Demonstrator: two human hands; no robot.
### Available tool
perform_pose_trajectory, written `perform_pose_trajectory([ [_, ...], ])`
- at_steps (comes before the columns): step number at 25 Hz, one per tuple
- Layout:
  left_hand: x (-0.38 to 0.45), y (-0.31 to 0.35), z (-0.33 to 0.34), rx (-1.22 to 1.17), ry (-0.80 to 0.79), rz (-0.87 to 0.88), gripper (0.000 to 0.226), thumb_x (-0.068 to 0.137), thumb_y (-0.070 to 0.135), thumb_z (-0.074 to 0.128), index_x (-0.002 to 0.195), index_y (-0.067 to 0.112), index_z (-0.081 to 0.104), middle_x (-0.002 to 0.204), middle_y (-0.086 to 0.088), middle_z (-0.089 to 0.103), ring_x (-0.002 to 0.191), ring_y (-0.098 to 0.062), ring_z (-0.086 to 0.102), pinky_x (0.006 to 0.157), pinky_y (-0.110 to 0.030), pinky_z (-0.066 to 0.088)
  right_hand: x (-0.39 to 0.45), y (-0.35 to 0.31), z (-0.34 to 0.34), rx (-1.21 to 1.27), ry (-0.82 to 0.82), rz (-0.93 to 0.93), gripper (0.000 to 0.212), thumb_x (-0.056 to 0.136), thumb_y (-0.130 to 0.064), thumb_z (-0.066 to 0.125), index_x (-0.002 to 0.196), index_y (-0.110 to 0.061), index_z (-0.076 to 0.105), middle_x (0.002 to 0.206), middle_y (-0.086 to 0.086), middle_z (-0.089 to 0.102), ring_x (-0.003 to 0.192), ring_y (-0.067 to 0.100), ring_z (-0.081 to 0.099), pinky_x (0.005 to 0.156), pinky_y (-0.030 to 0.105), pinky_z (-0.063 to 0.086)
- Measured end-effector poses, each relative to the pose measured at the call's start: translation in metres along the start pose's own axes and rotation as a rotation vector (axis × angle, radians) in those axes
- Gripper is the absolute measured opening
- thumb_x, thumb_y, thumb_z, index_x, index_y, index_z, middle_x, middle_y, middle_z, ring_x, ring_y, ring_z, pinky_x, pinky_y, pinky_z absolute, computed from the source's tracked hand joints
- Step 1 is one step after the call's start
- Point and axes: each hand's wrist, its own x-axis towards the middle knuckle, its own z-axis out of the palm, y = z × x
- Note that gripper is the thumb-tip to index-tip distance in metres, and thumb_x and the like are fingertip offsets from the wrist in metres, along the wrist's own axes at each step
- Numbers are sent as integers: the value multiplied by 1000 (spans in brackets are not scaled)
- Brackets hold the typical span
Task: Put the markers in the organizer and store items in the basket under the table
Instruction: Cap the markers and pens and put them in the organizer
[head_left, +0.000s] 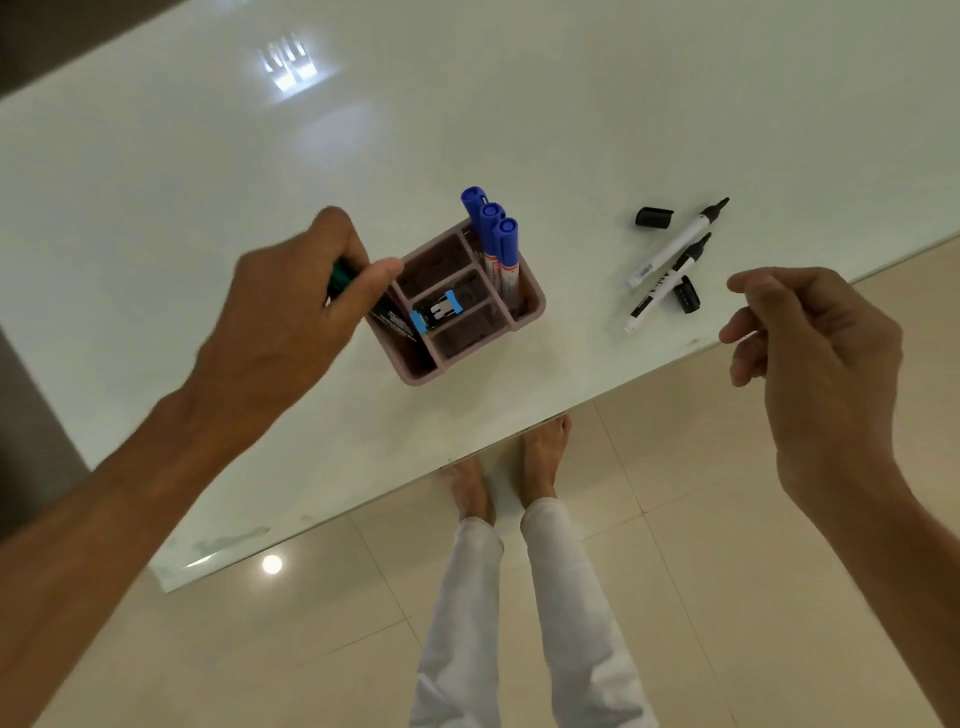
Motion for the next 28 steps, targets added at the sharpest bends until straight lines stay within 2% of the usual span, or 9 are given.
perform_pose_trajectory([
  [3, -3, 1, 14, 35, 16, 4, 40, 110, 44, 33, 112, 8, 52, 75, 0, 52, 62, -21, 49, 59, -35, 38, 16, 9, -15, -116, 33, 1, 19, 101, -25, 60, 105, -16, 77, 76, 2, 72, 52, 15, 60, 62, 30, 52],
  [5, -6, 5, 12, -8, 102, -59, 34, 113, 41, 29, 120, 16, 52, 79, -9, 53, 70, -29, 51, 63, -43, 41, 39, 19, -27, -291, 63, -50, 18, 99, -26, 61, 104, -17, 76, 82, -1, 75, 59, 16, 69, 70, 35, 59],
  [8, -13, 18, 6, -41, 148, -86, 17, 113, 44, 28, 118, 39, 43, 75, -2, 44, 65, -23, 42, 59, -27, 36, 74, 23, -44, -553, 61, -253, 19, 98, -23, 60, 106, -17, 76, 93, -3, 75, 70, 22, 72, 80, 35, 59],
  [9, -16, 24, 6, -38, 139, -73, 20, 113, 45, 28, 117, 37, 47, 77, -3, 45, 67, -23, 42, 59, -24, 35, 82, 23, -45, -631, 33, -338, 19, 99, -24, 59, 106, -18, 76, 95, -2, 76, 71, 22, 70, 79, 36, 58],
  [12, -22, 53, 22, 24, 119, 42, 32, 111, 33, 41, 108, 9, 61, 86, -11, 56, 77, -27, 50, 63, -33, 39, 99, 26, -39, -845, -80, -519, 19, 102, -27, 59, 110, -23, 75, 97, 0, 77, 75, 26, 70, 70, 36, 55],
  [18, -9, 122, 83, 79, -67, 459, 25, 105, 27, 58, 95, 6, 68, 82, -7, 63, 77, -23, 56, 64, -36, 51, 121, 33, -24, -934, -88, -594, 20, 104, -26, 59, 114, -22, 76, 107, 2, 72, 81, 32, 67, 69, 32, 44],
  [22, 59, 147, 95, 240, -76, 460, 16, 101, 23, 63, 110, 10, 65, 99, -9, 66, 95, -29, 58, 68, -39, 45, 118, 36, 2, -1007, -204, -834, 17, 100, -21, 64, 109, -15, 77, 98, 7, 68, 90, 31, 65, 61, 31, 39],
  [25, 118, 150, 114, 477, -108, 391, 29, 100, 11, 61, 129, 12, 57, 122, -11, 64, 115, -32, 56, 76, -39, 38, 117, 44, 23, -1141, -340, -1068, 16, 82, -5, 75, 98, -10, 77, 89, 8, 66, 83, 30, 64, 54, 30, 35],
  [28, 149, 146, 139, 533, -218, 392, 37, 100, 8, 59, 136, 13, 52, 128, -10, 61, 114, -31, 57, 74, -39, 40, 127, 48, 34, -1224, -311, -1140, 21, 75, 3, 67, 90, -10, 75, 91, 7, 67, 83, 28, 63, 56, 33, 42],
])
